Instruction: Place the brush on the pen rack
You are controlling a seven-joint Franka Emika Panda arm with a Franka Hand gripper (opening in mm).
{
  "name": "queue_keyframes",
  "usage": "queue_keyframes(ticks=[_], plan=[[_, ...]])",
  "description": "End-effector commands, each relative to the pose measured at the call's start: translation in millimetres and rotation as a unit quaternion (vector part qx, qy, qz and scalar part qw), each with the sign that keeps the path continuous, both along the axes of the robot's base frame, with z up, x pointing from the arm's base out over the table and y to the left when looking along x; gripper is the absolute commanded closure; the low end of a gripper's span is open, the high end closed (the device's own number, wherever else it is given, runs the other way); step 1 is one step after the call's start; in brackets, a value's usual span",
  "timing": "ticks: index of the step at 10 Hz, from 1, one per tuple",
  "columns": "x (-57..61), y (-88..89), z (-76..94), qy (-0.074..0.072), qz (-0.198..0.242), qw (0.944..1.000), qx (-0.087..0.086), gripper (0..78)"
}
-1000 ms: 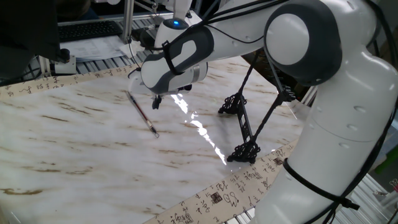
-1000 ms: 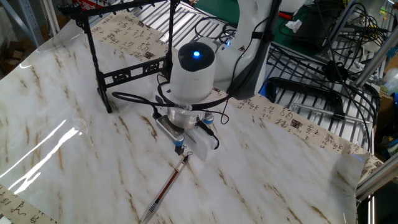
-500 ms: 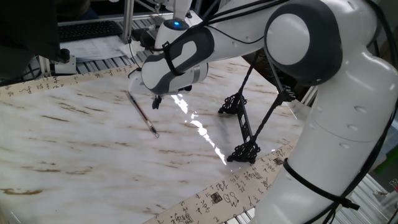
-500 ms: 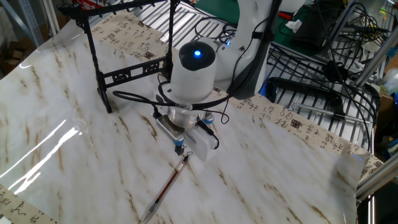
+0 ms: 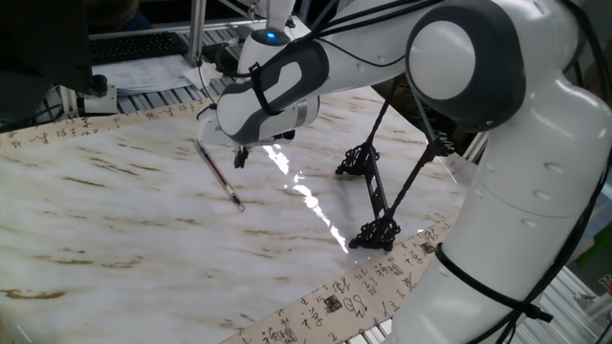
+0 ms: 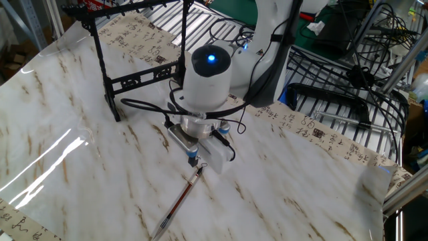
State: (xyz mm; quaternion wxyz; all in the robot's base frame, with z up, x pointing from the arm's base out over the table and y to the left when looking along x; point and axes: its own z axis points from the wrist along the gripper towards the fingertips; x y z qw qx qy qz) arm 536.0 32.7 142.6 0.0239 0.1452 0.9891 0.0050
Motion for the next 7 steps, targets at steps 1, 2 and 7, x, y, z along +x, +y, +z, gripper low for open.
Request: queue_keyframes(ticks=[1,2,7], plan=[[1.1,0.0,1.5,0.015,-0.017,0.9998,-0.001,77.6],[1.1,0.0,1.5,0.018,-0.02,0.9996,-0.001,77.6],[8.5,1.4,1.1,0.02,-0.018,0.9996,0.0,77.6]])
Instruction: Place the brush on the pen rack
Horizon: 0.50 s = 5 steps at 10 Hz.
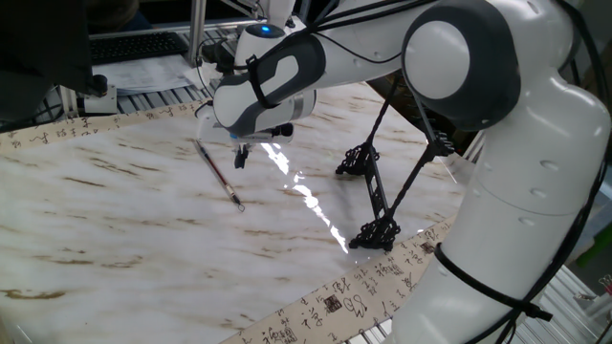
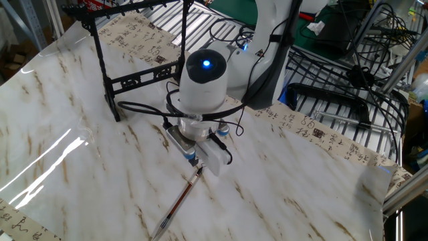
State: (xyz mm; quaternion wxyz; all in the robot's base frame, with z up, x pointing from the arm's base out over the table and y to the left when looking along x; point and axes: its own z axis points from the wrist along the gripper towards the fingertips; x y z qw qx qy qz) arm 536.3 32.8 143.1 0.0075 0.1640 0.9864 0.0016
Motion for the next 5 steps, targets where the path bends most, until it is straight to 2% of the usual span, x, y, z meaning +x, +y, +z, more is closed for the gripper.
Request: queue_keyframes(ticks=[1,3,5], plan=[[21.5,5.5,0.5,0.004,0.002,1.0,0.0,77.6],[40.0,13.7,-1.5,0.005,-0.002,1.0,-0.001,77.6],[47.9,17.6,-8.7,0.004,0.002,1.0,-0.003,77.6]])
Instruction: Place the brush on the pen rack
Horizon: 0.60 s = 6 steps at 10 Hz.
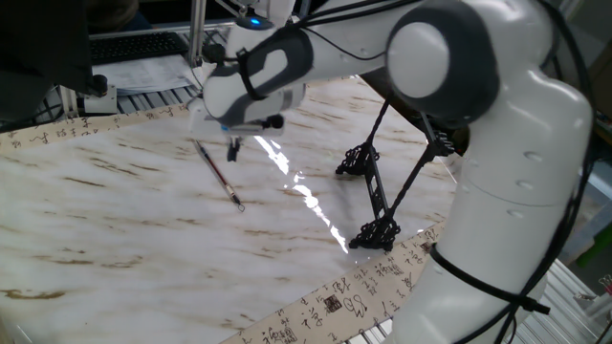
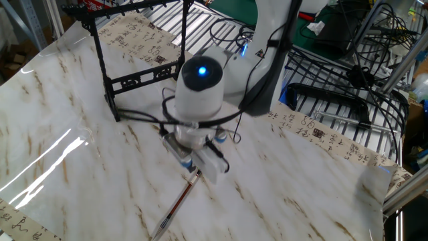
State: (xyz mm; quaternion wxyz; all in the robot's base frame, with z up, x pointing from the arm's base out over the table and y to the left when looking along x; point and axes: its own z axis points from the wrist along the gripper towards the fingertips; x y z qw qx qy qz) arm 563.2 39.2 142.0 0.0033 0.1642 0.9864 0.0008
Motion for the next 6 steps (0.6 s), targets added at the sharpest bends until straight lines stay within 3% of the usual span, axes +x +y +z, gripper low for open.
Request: queue_keyframes(ticks=[1,2,3,6], plan=[[27.4,12.8,-20.0,-0.006,0.011,0.9999,-0.006,77.6],[27.4,12.8,-20.0,-0.006,0.011,0.9999,-0.006,77.6],[35.1,10.1,-33.7,-0.008,0.031,0.9994,-0.01,77.6],[45.0,0.7,-48.3,-0.009,0.058,0.9982,-0.01,77.6]])
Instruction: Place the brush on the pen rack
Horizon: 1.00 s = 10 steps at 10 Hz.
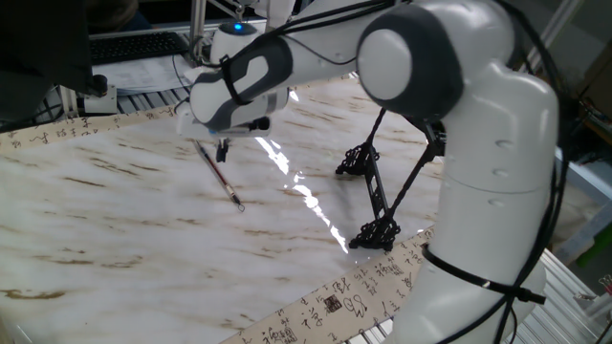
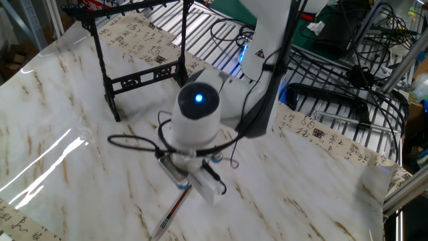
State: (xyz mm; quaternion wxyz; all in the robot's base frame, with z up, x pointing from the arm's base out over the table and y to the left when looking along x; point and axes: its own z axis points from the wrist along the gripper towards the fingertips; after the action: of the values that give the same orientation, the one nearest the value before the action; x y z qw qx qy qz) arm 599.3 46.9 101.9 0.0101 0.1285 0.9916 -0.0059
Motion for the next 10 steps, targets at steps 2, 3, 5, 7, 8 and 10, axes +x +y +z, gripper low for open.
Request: queue_keyframes(ticks=[2,3,5,7,8,10], plan=[[10.2,-8.3,-11.1,-0.003,0.029,0.9996,-0.002,77.6],[11.6,-8.1,-15.6,-0.006,0.029,0.9996,-0.002,77.6],[12.2,-8.1,-18.5,-0.007,0.033,0.9994,-0.002,77.6],[12.9,-8.0,-21.9,-0.007,0.045,0.9989,-0.002,77.6],[12.7,-7.5,-21.6,-0.007,0.048,0.9988,-0.002,77.6],[13.0,-7.5,-23.9,-0.009,0.056,0.9984,-0.002,77.6]])
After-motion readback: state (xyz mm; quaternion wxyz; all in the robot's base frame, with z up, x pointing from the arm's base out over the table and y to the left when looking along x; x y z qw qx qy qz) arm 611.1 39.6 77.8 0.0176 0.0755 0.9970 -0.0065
